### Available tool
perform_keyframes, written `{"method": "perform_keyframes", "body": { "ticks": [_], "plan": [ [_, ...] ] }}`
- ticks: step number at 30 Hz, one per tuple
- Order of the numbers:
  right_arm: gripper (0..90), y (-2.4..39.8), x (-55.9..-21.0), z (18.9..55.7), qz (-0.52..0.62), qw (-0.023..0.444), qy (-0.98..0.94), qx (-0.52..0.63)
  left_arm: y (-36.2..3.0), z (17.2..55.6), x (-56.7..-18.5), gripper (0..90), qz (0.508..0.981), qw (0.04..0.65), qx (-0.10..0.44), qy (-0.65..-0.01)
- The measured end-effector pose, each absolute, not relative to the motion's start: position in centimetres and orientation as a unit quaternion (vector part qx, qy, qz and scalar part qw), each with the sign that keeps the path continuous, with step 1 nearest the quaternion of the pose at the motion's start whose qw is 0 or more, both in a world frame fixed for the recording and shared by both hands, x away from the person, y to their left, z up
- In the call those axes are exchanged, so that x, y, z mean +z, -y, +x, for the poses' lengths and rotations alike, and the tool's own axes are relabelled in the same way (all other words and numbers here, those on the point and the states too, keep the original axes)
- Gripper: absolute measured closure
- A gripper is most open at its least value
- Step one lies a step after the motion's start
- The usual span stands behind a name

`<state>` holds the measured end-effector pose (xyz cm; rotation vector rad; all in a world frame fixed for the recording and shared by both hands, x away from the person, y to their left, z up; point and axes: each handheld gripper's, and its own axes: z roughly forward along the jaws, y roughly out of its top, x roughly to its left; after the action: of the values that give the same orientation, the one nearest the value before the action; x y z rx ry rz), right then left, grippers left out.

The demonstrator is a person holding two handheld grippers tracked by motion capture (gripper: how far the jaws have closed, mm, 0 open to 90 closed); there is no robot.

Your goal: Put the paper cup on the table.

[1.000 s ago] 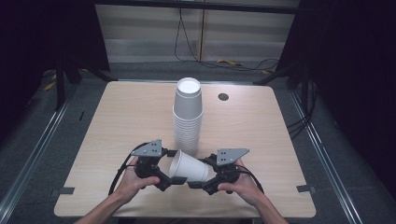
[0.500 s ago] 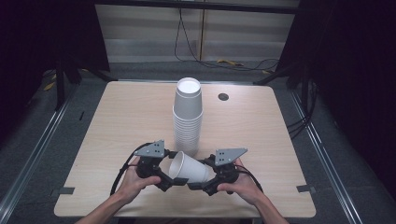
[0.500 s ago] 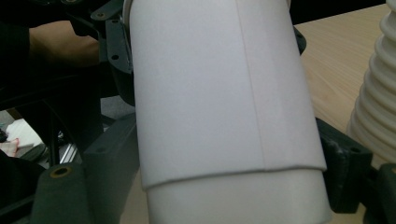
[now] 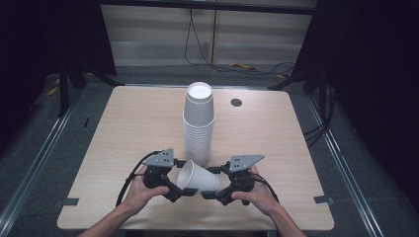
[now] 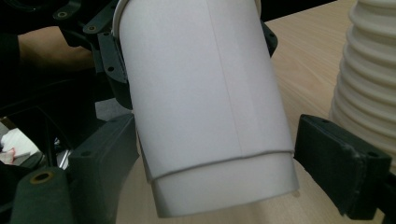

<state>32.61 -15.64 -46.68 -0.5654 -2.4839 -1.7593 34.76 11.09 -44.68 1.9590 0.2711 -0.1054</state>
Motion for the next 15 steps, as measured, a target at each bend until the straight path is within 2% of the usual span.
{"method": "perform_keyframes", "body": {
  "ticks": [15],
  "plan": [
    [13.3, 16.62, -46.52, 32.48, -0.203, -0.005, 0.81, -0.55, -11.77, 34.65, -44.48, 7.6, 0.837, 0.531, -0.031, -0.132]
  ]
}}
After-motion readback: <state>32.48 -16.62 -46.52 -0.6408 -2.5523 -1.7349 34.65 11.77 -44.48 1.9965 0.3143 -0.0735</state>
